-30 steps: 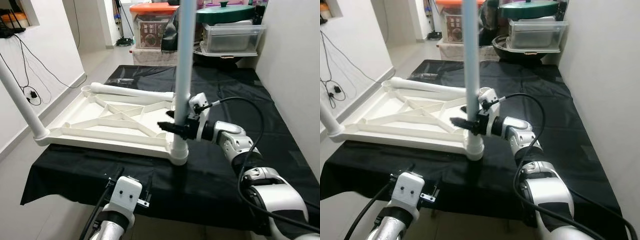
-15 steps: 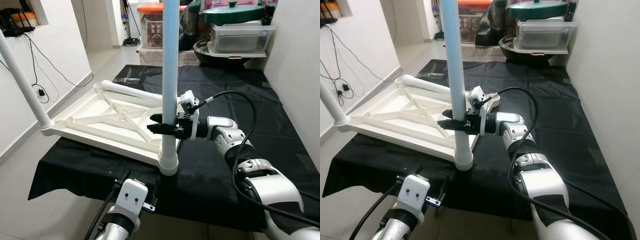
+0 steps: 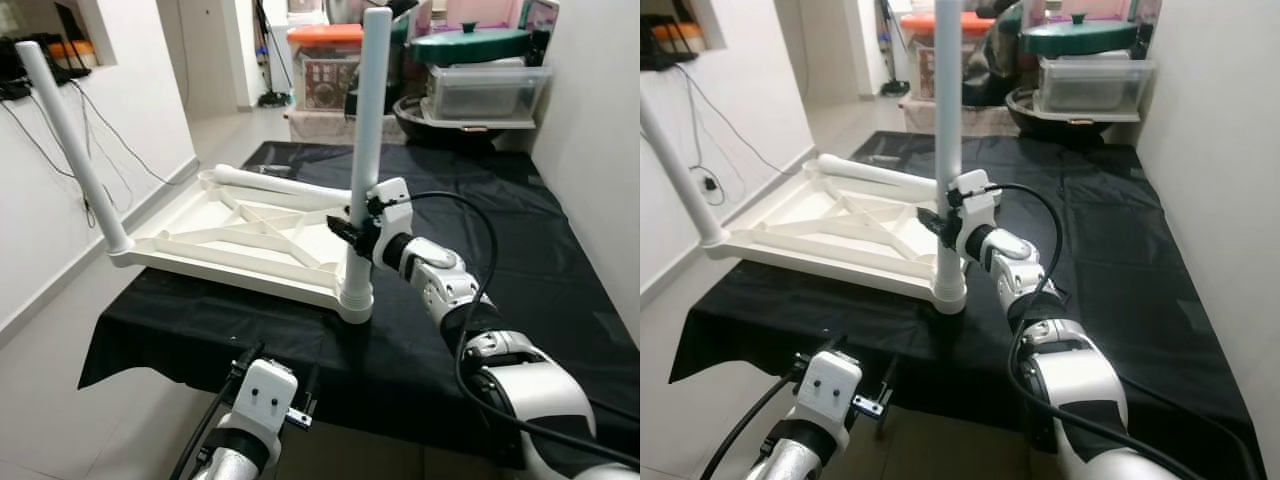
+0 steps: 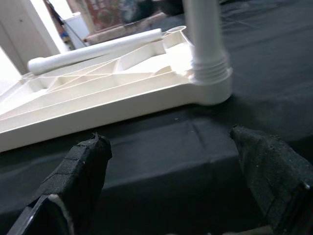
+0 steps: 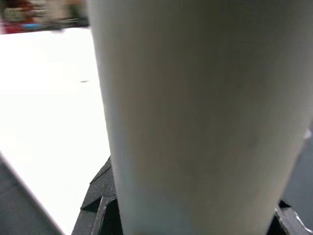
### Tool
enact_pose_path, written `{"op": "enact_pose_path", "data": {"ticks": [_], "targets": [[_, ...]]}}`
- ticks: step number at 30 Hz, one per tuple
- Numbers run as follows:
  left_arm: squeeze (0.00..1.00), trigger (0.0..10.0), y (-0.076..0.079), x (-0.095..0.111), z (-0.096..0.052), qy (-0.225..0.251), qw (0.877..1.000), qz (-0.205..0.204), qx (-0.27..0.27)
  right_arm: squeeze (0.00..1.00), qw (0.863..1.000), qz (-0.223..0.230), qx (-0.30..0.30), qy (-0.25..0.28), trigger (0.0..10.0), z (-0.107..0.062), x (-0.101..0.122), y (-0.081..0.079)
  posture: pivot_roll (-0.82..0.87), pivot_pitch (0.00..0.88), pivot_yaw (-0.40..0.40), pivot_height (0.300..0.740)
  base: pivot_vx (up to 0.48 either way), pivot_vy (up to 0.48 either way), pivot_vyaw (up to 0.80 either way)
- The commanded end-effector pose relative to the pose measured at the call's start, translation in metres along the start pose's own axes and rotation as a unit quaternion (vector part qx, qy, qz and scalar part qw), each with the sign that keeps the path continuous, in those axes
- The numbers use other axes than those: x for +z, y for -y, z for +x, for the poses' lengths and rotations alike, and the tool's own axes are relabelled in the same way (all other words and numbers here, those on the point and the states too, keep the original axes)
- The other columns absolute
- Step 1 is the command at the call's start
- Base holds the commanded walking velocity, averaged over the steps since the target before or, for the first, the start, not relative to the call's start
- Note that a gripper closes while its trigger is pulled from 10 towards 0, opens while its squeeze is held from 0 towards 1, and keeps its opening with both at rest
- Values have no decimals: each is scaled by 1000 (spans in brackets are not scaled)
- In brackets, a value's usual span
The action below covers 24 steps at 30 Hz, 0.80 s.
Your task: Building children table
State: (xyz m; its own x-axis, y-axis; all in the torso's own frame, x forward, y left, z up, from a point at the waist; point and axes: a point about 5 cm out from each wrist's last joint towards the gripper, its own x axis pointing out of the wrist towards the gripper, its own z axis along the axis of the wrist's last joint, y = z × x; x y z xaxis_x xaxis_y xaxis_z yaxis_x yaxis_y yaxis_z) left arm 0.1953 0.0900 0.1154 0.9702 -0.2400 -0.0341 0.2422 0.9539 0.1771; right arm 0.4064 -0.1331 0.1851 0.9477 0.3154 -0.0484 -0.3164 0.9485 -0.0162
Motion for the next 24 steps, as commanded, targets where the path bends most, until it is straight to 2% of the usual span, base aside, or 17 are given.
{"op": "enact_pose_path", "data": {"ticks": [1,3,4,5,6,7,8,9,11,12,13,14,15,18,19,21,24], "targets": [[0,10000,-1,-3,-1,-5,1000,4,-2,0,983,21,-178,-46,0,-14,-28,26,62,0,17,740,0,0,0],[0,10000,-1,-3,-1,-5,1000,4,-2,0,983,21,-178,-46,0,-14,-28,26,62,0,17,740,0,0,0],[0,10000,-1,-3,0,-5,1000,5,-3,0,960,49,-272,-42,0,-20,-33,26,61,0,18,740,0,0,0],[0,10000,-2,-3,0,-5,1000,7,-2,0,941,75,-327,-42,0,-24,-37,22,61,0,18,740,0,0,0],[0,10000,-2,-3,0,-5,1000,7,-2,0,941,75,-327,-42,0,-24,-37,22,61,0,18,740,0,0,0],[0,10000,-2,-3,0,-5,1000,8,-2,0,935,96,-339,-39,0,-23,-40,10,68,0,16,740,0,0,0],[0,10000,-2,-3,0,-5,1000,8,-2,0,935,96,-339,-39,0,-23,-40,10,68,0,16,740,0,0,0],[0,10000,-2,-3,0,-5,1000,8,-2,0,934,105,-339,-38,0,-22,-41,2,68,0,16,740,0,0,0],[0,10000,-2,-3,0,-5,1000,8,-2,0,934,105,-339,-38,0,-22,-41,2,68,0,16,740,0,0,0],[0,10000,-2,-3,0,-5,1000,8,-2,0,935,107,-336,-36,0,-20,-41,-5,68,0,16,740,0,0,0],[0,10000,-2,-3,0,-5,1000,8,-2,0,935,107,-336,-36,0,-20,-41,-5,68,0,16,740,0,0,0],[0,10000,-2,-4,0,-6,1000,8,-2,0,940,102,-325,-30,2706,-18,-39,-12,69,0,15,740,0,0,0],[0,10000,-1,-4,0,-6,1000,7,-2,0,947,96,-307,-18,10000,-15,-36,-17,69,0,15,740,0,0,0],[0,10000,-1,-4,0,-6,1000,7,-2,0,947,96,-307,-18,10000,-15,-36,-17,69,0,15,740,0,0,0],[0,10000,-1,-4,0,-7,1000,7,-4,1000,956,87,-280,9,10000,-13,-30,-19,59,0,20,740,0,0,0],[0,10000,0,-5,0,-7,1000,6,-5,1000,960,75,-267,45,10000,-14,-20,-19,59,0,20,740,0,0,0],[0,10000,0,-5,0,-7,1000,6,-6,1000,957,72,-275,51,10000,-15,-16,-19,59,0,20,740,0,0,0]]}}
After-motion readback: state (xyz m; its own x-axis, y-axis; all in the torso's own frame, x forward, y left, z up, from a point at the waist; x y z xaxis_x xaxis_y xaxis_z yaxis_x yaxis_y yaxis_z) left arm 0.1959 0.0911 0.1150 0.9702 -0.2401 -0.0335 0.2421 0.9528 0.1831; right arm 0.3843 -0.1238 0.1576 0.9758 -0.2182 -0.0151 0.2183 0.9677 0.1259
